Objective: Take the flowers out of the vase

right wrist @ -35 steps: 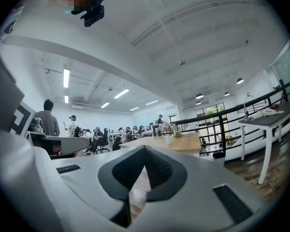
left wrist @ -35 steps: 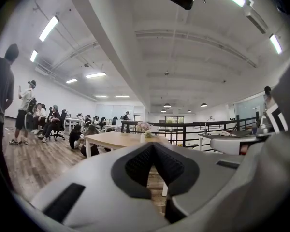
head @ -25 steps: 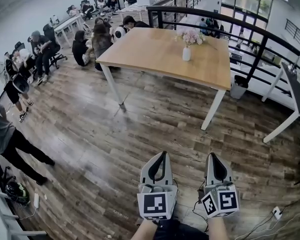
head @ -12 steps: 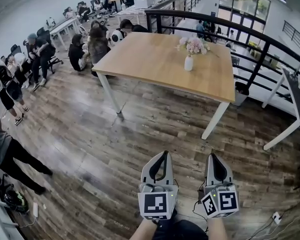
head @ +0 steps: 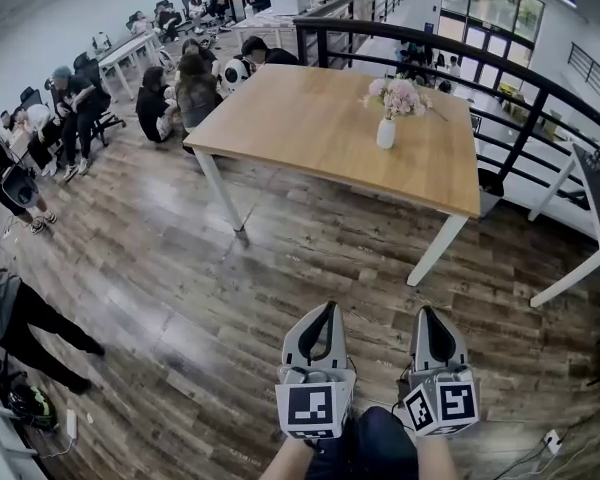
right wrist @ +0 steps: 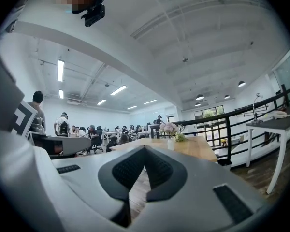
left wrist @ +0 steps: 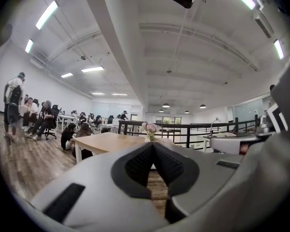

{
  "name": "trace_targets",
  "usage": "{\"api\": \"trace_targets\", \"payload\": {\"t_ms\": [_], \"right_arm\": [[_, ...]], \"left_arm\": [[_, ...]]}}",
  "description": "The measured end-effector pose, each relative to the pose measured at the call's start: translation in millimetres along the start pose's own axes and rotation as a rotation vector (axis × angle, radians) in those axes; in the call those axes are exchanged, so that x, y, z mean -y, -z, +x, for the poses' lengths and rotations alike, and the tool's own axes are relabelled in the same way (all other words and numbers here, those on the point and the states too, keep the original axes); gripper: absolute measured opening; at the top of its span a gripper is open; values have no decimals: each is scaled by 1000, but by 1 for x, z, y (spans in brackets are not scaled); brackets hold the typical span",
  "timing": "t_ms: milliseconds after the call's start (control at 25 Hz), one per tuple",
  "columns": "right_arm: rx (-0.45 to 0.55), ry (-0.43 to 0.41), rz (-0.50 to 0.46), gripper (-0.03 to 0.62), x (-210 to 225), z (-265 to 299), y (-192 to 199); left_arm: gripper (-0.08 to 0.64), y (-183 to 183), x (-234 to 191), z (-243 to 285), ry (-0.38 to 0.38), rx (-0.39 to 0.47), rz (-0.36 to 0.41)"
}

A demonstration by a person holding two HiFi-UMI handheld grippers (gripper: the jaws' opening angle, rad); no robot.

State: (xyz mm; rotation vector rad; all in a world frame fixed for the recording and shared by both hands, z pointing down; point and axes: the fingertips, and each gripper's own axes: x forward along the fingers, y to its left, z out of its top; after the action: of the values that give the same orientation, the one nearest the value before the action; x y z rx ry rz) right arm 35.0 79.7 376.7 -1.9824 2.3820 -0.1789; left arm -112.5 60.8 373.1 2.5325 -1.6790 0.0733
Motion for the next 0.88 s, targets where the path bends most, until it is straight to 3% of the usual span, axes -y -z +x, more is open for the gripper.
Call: {"api": "trace_targets", "payload": {"t_ms": [240,480,720,880], "right_arm": [[-6,8,-23,-8,8,15,4],[-12,5,-26,-8,24,35,1],[-15,-3,-16,-8,42,70,-2],[-16,-13,-12,-8,54,93,-4]], "left_arm": [[32,4,-4,21,5,22,-7],[32,5,1,45,8,-23,-22],[32,-5,-6,80,-14,35,4],[32,-5,-8,103,-26,-11,-19]]}}
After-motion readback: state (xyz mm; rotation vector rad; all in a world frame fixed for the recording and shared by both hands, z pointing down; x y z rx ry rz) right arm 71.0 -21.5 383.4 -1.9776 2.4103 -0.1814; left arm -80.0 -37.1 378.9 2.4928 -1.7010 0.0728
